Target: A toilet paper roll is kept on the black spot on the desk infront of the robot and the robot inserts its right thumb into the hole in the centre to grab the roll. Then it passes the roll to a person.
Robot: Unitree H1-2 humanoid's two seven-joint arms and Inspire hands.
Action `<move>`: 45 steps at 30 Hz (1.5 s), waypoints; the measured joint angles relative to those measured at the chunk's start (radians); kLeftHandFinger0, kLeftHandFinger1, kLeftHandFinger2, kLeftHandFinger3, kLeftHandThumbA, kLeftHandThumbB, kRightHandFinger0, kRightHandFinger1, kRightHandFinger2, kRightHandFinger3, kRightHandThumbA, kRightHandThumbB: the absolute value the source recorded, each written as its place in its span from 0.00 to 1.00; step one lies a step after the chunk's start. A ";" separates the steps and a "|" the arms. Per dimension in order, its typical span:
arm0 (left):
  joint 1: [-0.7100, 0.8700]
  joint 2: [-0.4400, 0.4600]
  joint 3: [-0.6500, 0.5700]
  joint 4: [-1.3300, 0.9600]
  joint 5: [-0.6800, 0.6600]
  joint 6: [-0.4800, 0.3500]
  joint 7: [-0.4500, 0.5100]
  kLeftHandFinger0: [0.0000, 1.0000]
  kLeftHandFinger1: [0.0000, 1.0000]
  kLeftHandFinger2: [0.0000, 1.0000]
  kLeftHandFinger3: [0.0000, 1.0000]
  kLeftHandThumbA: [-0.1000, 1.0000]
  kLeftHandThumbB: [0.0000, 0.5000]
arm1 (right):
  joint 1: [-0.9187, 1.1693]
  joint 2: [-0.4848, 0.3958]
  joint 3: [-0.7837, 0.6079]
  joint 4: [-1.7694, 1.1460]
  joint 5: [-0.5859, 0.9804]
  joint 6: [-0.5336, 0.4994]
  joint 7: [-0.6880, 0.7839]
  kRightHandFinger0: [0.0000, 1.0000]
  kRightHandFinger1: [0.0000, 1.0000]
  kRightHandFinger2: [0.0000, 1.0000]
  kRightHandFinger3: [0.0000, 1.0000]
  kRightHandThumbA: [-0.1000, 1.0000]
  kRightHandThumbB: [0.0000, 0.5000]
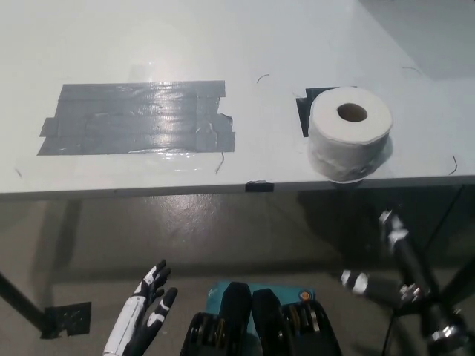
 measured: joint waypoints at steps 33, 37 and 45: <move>-0.055 -0.003 0.004 0.000 0.002 0.026 -0.001 1.00 1.00 1.00 1.00 0.92 0.16 | -1.066 -0.300 0.251 0.763 -0.040 0.503 0.304 1.00 1.00 1.00 1.00 1.00 0.87; -0.065 -0.003 0.004 0.000 0.002 0.028 -0.002 1.00 1.00 1.00 1.00 0.92 0.15 | -1.153 -0.279 0.354 0.944 -0.067 0.501 0.383 1.00 1.00 1.00 1.00 1.00 1.00; -0.086 -0.002 0.005 -0.012 0.002 0.032 -0.010 1.00 1.00 1.00 1.00 0.91 0.12 | -1.298 -0.211 0.503 1.195 -0.120 0.476 0.553 1.00 1.00 1.00 1.00 1.00 0.89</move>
